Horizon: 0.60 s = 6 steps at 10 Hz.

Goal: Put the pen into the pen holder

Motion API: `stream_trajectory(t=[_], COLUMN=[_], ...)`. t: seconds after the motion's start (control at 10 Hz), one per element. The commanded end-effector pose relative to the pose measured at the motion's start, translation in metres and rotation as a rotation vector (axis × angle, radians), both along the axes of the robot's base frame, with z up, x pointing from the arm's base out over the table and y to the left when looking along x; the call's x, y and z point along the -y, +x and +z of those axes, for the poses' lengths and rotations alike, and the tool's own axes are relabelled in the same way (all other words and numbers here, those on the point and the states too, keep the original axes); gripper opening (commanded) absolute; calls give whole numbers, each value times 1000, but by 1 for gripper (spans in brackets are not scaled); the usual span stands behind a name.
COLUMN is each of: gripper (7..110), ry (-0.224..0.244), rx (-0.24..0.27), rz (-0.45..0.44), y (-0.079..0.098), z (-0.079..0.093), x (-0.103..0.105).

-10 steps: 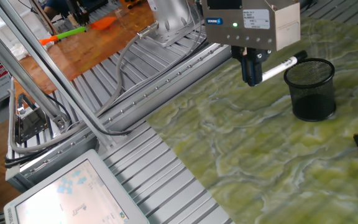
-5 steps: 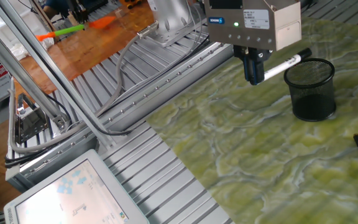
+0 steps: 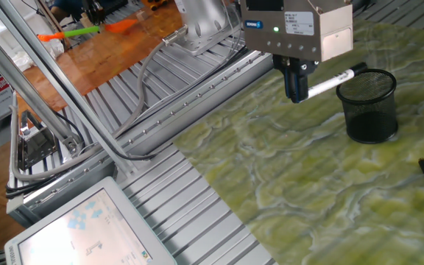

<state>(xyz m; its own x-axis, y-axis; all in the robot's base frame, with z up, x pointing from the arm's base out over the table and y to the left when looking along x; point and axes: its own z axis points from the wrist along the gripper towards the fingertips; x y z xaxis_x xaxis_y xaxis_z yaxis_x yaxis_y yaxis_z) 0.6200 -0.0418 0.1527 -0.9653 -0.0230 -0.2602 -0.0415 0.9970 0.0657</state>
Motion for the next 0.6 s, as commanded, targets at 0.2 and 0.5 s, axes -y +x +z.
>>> stream_trajectory(t=[0.2,0.5], gripper=[7,7], ry=[-51,-78], rx=[-22,-61], rz=[-41,-64], y=[-5,-14], z=[-1,-3], x=[16,24])
